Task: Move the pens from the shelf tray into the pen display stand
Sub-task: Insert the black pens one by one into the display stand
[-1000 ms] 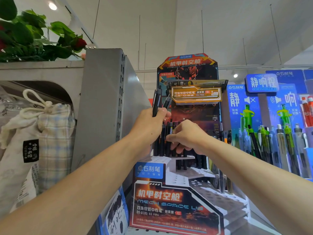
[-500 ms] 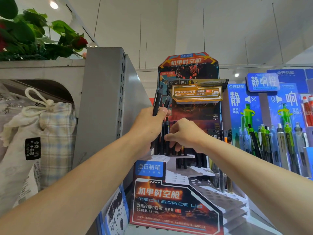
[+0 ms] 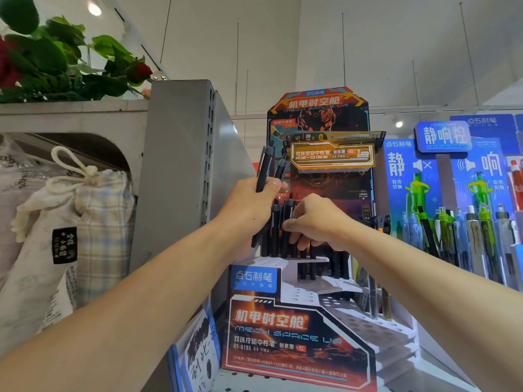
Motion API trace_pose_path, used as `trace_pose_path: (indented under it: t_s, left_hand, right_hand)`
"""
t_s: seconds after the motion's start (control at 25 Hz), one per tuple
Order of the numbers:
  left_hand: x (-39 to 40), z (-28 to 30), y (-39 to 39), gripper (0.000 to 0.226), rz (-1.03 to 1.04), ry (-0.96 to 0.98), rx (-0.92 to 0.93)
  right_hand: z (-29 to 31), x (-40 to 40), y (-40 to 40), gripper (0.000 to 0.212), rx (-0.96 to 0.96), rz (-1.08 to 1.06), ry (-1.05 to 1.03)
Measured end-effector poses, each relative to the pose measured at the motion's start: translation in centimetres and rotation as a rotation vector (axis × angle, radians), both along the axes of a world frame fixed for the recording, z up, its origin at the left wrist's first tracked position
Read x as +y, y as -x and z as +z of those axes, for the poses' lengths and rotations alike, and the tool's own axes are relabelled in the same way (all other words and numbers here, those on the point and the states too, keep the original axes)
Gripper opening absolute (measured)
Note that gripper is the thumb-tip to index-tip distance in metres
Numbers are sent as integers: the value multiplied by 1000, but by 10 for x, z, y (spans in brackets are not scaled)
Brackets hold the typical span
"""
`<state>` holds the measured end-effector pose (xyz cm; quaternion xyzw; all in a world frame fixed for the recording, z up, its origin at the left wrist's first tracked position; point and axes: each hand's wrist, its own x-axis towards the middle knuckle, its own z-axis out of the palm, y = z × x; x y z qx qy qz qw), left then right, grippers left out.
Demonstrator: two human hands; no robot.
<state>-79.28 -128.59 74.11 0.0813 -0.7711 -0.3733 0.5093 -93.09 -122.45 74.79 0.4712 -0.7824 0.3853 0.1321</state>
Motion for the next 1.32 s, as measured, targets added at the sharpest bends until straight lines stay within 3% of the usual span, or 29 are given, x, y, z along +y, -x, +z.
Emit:
trace_pose_path:
  t_s: [0.28, 0.6, 0.72, 0.84, 0.96, 1.32]
  left_hand:
    - [0, 0, -2, 27, -23, -7, -7]
    - [2, 0, 0, 27, -25, -6, -10]
    - [4, 0, 0, 27, -17, -27, -10]
    - [5, -1, 0, 28, -62, -90, 21]
    - [5, -1, 2, 26, -112, -136, 60]
    - [1, -1, 4, 20, -167, -233, 78]
  right_hand:
    - [2, -2, -3, 21, -70, 21, -66]
    - [-1, -3, -5, 26, 11, -3, -119]
    - [3, 5, -5, 31, 155, -31, -59]
    - [5, 22, -10, 22, -43, 285, 155]
    - [8, 35, -15, 14, -218, 532, 208]
    - [7, 34, -14, 19, -248, 589, 249]
